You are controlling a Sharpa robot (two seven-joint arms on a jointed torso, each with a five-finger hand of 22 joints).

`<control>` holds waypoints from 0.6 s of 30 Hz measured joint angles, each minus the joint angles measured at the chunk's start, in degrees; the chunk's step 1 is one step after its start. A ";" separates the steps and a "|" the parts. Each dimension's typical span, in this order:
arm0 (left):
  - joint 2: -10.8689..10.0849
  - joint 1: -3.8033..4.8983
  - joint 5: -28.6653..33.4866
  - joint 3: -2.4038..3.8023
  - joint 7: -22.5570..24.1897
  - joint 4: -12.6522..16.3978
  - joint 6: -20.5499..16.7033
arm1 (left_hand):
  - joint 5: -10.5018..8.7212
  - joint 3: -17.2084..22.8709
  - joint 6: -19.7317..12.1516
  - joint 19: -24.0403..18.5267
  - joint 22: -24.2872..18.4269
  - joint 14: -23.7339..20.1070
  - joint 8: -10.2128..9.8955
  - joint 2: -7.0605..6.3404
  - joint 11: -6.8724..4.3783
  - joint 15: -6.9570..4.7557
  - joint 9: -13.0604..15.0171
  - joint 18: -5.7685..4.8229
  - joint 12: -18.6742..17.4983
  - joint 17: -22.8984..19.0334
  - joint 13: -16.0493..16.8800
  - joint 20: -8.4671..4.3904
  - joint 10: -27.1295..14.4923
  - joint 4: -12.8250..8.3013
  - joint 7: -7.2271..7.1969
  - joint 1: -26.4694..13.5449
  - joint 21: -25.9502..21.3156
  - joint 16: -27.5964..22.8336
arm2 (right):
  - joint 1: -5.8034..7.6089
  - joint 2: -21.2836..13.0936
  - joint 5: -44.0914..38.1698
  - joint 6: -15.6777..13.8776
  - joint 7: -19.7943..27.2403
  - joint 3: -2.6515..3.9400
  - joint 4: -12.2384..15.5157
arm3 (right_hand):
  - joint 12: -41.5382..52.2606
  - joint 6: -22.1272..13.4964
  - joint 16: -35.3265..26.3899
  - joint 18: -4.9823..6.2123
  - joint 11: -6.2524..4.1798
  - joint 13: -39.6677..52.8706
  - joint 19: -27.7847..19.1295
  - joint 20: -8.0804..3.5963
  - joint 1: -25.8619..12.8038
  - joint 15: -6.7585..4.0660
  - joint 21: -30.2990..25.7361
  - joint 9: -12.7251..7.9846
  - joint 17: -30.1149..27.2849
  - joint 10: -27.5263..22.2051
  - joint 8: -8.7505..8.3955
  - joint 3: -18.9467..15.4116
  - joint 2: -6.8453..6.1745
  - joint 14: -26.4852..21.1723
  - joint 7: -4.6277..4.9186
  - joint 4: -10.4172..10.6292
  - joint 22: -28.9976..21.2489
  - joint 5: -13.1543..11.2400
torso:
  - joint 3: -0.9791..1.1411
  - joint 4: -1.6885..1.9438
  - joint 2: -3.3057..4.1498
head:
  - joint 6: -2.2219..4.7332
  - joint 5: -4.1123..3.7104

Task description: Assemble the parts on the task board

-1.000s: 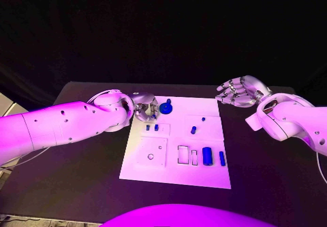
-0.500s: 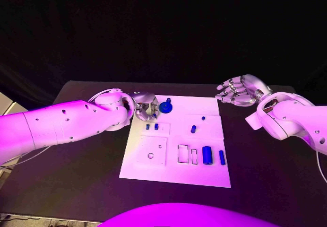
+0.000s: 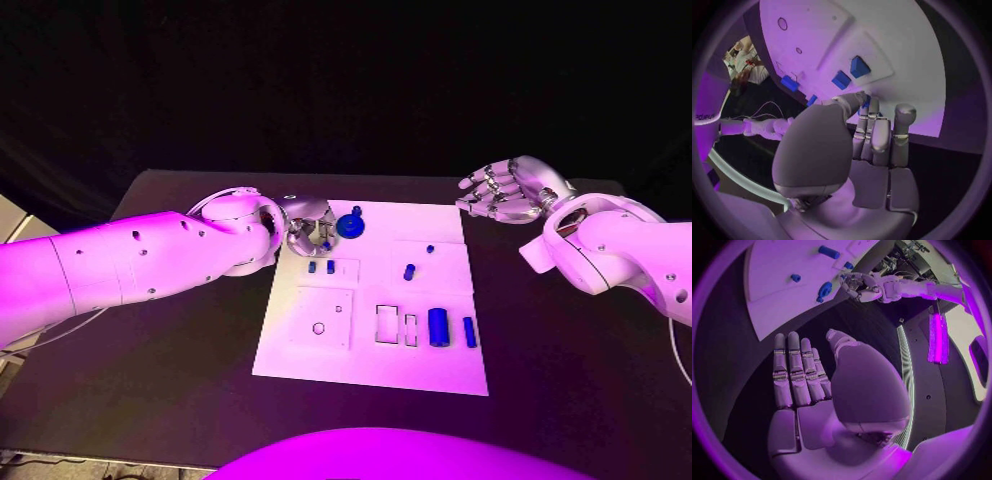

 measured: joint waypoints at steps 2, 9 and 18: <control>0.02 0.00 0.00 0.00 -0.02 -0.01 0.08 | 0.00 0.00 0.00 0.00 0.00 0.00 -0.01 0.00 0.00 0.00 0.00 0.00 0.00 0.00 0.01 0.00 0.00 0.00 0.00 0.00 0.00 0.00 | 0.00 0.02 0.00 0.00 0.00 0.00 -0.01 | 0.00 0.00 0.00 0.00 0.00 0.00 0.00 0.00 0.00 0.00 0.00 0.00 0.00 0.00 0.00 0.00 0.00 0.00 0.00 0.00 0.00 0.00 | 0.00 0.01 0.00 | -0.01 0.00; 0.06 0.00 0.00 0.00 -0.09 -0.10 0.15 | 0.00 0.00 -0.01 0.00 -0.02 0.00 -0.08 0.00 -0.01 0.00 0.00 0.00 0.00 0.02 0.01 0.00 0.01 0.00 0.00 0.00 0.00 0.00 | 0.00 0.04 0.00 0.00 0.00 0.00 -0.05 | 0.00 0.00 0.00 0.00 0.00 0.00 0.00 0.00 0.00 0.00 0.00 0.00 0.00 0.00 0.00 0.00 0.00 0.00 0.00 0.00 0.00 0.00 | -0.01 0.01 -0.01 | -0.01 0.07; 0.17 -0.10 0.01 -0.14 -0.29 -0.40 0.50 | -0.24 0.16 -3.15 -0.54 -0.29 0.10 -2.69 -0.58 -0.22 0.10 -0.66 0.00 -1.89 0.08 0.26 0.10 0.23 -0.15 0.40 -1.90 -0.30 0.00 | 0.00 0.05 0.00 0.00 0.00 0.00 -0.06 | 0.00 0.00 0.00 0.00 0.00 0.00 0.00 0.00 0.00 0.00 0.00 0.00 0.00 0.00 0.00 0.00 0.00 0.00 0.00 0.00 0.00 0.00 | 0.02 -0.01 0.00 | 0.03 0.10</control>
